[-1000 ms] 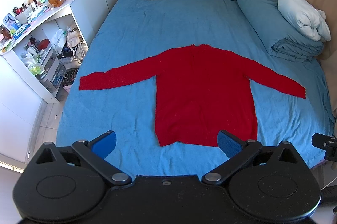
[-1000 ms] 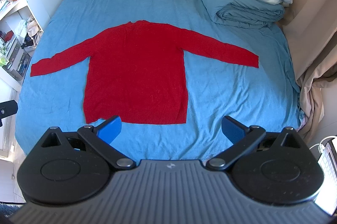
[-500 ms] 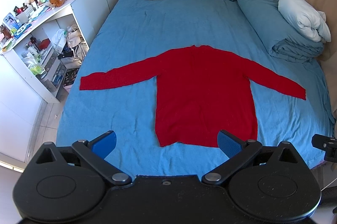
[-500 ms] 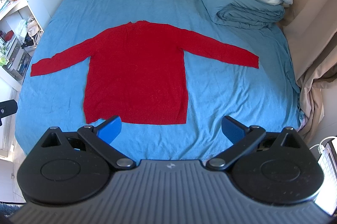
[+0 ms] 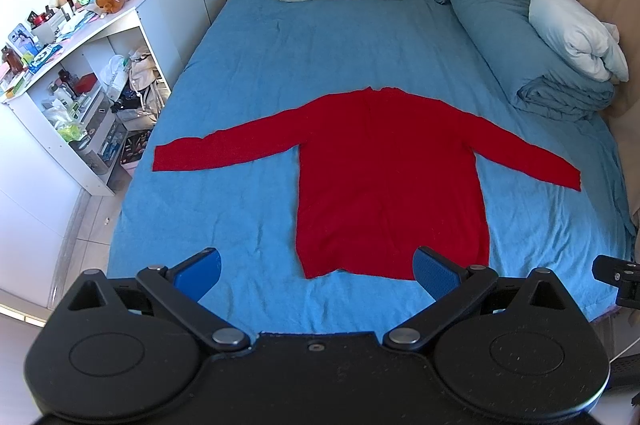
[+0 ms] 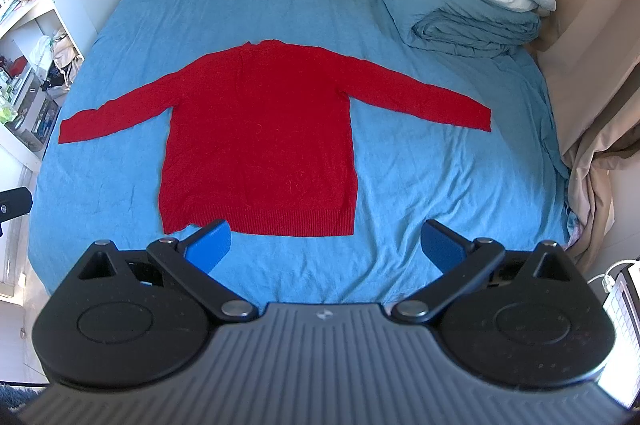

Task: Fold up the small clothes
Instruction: 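Lower the right tool to the red sweater's sleeve cuff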

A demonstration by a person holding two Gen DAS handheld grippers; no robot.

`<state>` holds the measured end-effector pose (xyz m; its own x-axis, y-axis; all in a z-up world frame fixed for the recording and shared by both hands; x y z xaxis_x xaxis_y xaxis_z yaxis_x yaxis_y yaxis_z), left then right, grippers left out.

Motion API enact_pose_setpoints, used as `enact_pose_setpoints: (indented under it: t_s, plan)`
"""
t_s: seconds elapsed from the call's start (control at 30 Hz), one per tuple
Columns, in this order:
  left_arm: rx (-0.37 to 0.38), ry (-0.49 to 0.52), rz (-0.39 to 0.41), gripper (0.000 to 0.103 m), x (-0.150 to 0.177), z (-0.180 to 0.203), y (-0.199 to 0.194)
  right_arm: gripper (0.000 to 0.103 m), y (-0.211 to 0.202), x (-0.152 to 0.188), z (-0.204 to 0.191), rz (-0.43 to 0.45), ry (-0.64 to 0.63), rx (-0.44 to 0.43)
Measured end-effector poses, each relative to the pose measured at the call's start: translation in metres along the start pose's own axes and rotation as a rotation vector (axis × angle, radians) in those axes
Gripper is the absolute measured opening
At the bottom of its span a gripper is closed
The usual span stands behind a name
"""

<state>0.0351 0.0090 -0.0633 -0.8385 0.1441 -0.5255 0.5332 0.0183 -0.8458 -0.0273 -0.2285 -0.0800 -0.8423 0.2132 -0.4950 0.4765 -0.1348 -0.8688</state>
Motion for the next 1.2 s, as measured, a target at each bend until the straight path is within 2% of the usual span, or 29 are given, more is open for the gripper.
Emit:
enact_pose_setpoints:
  t_s: [0.33, 0.47, 0.57, 0.73, 0.83, 0.93, 1.0, 1.1, 1.2]
  plan:
    - [0.011, 0.054, 0.037, 0.103, -0.009, -0.006, -0.007, 0.103, -0.008, -0.002, -0.007, 0.017, -0.001, 0.027]
    - [0.043, 0.107, 0.057, 0.103, -0.03, -0.001, 0.001, 0.103, -0.009, -0.011, -0.002, 0.055, 0.006, 0.106]
    - [0.08, 0.15, 0.091, 0.103, -0.053, 0.014, 0.011, 0.103, -0.006, -0.024, 0.012, 0.078, 0.056, 0.144]
    - [0.079, 0.148, 0.132, 0.103, -0.093, 0.045, 0.037, 0.103, 0.014, -0.055, 0.06, 0.113, 0.189, 0.104]
    - [0.096, 0.111, 0.122, 0.103, -0.117, 0.073, 0.064, 0.103, 0.04, -0.079, 0.099, 0.142, 0.215, 0.11]
    - [0.083, 0.088, 0.108, 0.103, -0.135, 0.105, 0.103, 0.103, 0.079, -0.106, 0.145, 0.169, 0.204, 0.164]
    - [0.065, 0.066, 0.101, 0.103, -0.147, 0.126, 0.131, 0.103, 0.112, -0.121, 0.175, 0.176, 0.195, 0.192]
    - [0.053, 0.014, 0.094, 0.103, -0.159, 0.154, 0.177, 0.103, 0.171, -0.141, 0.217, 0.183, 0.18, 0.176]
    - [0.047, -0.032, 0.076, 0.103, -0.168, 0.174, 0.224, 0.103, 0.235, -0.152, 0.254, 0.15, 0.208, 0.155]
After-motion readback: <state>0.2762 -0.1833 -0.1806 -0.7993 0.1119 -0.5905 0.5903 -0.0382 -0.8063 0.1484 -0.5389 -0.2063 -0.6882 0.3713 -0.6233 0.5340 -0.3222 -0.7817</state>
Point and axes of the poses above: each gripper's, at about its wrist camera, not at the fingertips, and y roughly the way its jaws point, z to its right, x to its underside, the point moved 8 cm from there along y, roughly the way its jaws point, and after that the axes turned 2 degrees about -x, right-handed, at the moved point
